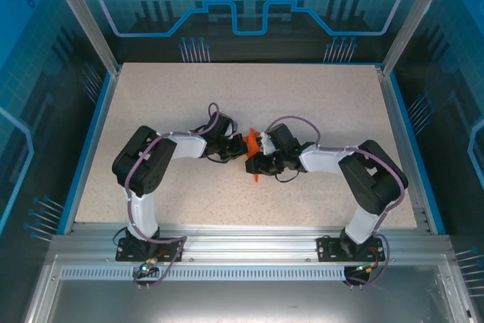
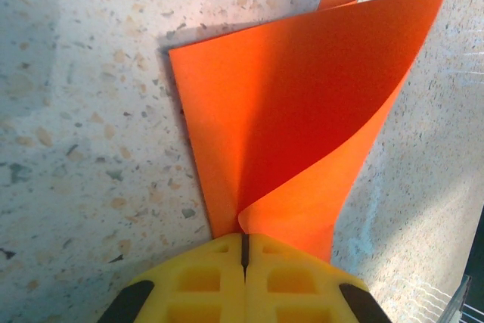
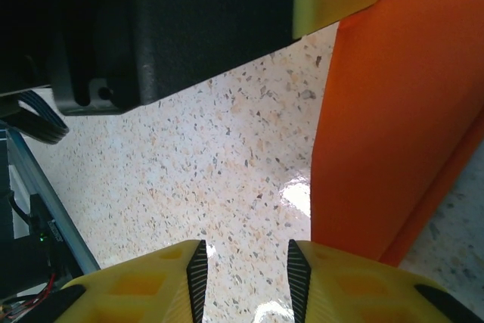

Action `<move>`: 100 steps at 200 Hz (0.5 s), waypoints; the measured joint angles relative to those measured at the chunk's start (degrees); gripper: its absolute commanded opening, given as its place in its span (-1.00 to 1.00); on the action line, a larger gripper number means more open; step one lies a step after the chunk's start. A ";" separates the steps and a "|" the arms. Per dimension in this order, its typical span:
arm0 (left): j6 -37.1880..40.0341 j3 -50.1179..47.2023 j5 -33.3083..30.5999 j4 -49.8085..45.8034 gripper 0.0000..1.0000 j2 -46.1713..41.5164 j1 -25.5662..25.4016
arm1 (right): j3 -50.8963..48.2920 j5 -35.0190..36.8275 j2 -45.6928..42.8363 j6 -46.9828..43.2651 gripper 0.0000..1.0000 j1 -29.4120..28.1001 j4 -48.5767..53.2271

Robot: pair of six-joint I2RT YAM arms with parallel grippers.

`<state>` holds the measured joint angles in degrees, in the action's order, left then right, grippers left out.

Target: Fold a paper plane with a square sheet of paper (fold left side to right side)

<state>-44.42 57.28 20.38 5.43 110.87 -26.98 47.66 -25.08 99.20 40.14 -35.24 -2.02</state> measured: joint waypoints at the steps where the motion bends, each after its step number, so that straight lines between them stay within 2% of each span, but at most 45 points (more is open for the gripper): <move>1: -0.02 0.00 0.00 0.00 -1.00 0.00 0.00 | 0.00 -0.02 0.04 0.02 -0.28 0.00 -0.02; 100: 0.00 0.00 0.00 -0.02 -1.00 0.00 0.00 | 1.20 0.28 2.38 0.11 -0.29 0.00 1.68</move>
<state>-44.42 57.28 20.38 5.41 110.87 -26.98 48.86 -24.80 101.58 40.25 -35.24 -0.34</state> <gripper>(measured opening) 0.066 0.359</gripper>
